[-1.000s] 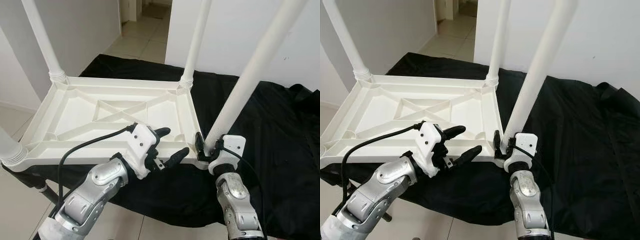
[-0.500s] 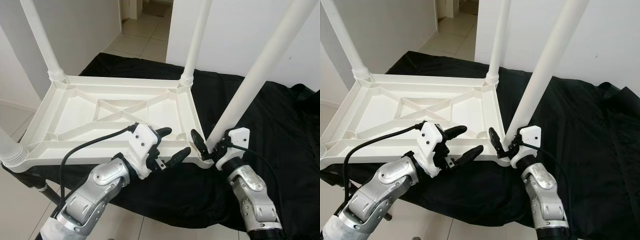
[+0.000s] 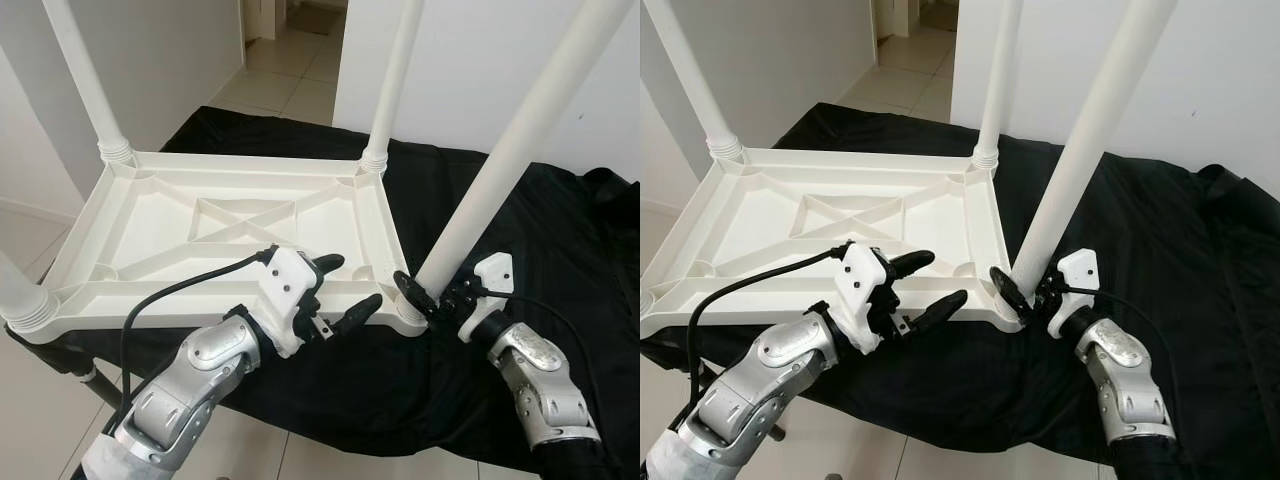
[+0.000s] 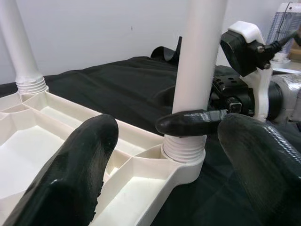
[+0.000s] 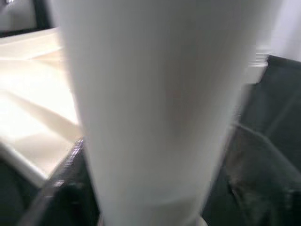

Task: Building children table

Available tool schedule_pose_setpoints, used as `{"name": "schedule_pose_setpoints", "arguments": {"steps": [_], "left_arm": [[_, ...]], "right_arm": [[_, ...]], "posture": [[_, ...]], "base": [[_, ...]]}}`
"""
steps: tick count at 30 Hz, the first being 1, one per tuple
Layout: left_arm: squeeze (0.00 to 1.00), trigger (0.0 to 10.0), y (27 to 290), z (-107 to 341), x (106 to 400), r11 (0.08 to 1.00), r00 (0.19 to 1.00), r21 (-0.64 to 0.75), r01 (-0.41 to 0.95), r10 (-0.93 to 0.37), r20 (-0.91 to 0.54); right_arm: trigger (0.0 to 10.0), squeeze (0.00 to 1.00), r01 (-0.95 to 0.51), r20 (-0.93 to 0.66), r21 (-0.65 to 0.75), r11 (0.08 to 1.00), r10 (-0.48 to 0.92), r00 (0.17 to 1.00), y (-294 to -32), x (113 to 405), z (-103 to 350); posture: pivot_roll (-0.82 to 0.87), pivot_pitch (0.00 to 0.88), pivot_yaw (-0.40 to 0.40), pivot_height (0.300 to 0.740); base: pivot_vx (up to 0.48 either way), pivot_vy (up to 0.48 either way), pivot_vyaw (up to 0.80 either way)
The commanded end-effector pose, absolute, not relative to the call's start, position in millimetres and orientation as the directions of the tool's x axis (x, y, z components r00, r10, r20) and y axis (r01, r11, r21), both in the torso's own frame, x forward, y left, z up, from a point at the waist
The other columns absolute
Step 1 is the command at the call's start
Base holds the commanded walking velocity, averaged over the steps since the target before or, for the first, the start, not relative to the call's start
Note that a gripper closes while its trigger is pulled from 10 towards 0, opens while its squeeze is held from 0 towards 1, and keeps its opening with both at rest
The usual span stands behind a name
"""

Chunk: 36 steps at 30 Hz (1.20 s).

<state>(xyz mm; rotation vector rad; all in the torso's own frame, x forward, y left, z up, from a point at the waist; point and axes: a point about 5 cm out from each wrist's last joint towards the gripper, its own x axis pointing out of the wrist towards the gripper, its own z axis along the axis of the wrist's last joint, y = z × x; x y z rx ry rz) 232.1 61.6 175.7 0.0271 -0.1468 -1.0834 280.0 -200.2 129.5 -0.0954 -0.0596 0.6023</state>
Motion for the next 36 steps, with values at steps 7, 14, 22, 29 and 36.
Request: {"name": "schedule_pose_setpoints", "arguments": {"steps": [7,14,22,29,36], "left_arm": [[0.00,10.0,59.0,175.1,231.3,0.422,0.415,0.104,0.901,-0.906,0.085],[0.00,10.0,59.3,175.2,231.3,0.426,0.418,0.105,0.899,-0.904,0.085],[0.00,10.0,58.3,174.9,231.9,0.434,0.427,0.106,0.894,-0.900,0.089],[0.00,10.0,64.1,176.3,243.9,0.491,0.482,0.116,0.863,-0.870,0.100],[0.00,10.0,70.7,180.0,254.8,0.517,0.506,0.124,0.847,-0.855,0.110]], "right_arm": [[0.0,0.00,-0.561,0.026,-0.107,0.821,0.566,0.824,-211.3,287.0,129.6],[10.0,0.00,-0.568,0.030,-0.009,0.823,0.568,0.822,-209.2,283.7,123.7],[10.0,0.00,-0.485,0.051,0.019,0.875,0.483,0.874,-198.5,285.8,127.1],[10.0,0.00,-0.297,0.067,-0.038,0.954,0.299,0.952,-176.3,278.8,130.2],[10.0,0.00,-0.032,0.044,0.079,0.996,0.028,0.999,-167.1,270.9,128.8]], "posture": [[-0.01,0.000,-0.042,0.740],[0.00,0.000,-0.047,0.740],[-0.01,0.000,-0.057,0.740],[-0.01,0.000,-0.071,0.740],[-0.02,0.000,-0.078,0.740]], "base": [[0.000,0.000,0.00],[0.000,0.000,0.00],[0.000,0.000,0.00],[0.000,0.000,0.00],[0.000,0.000,0.00]]}}
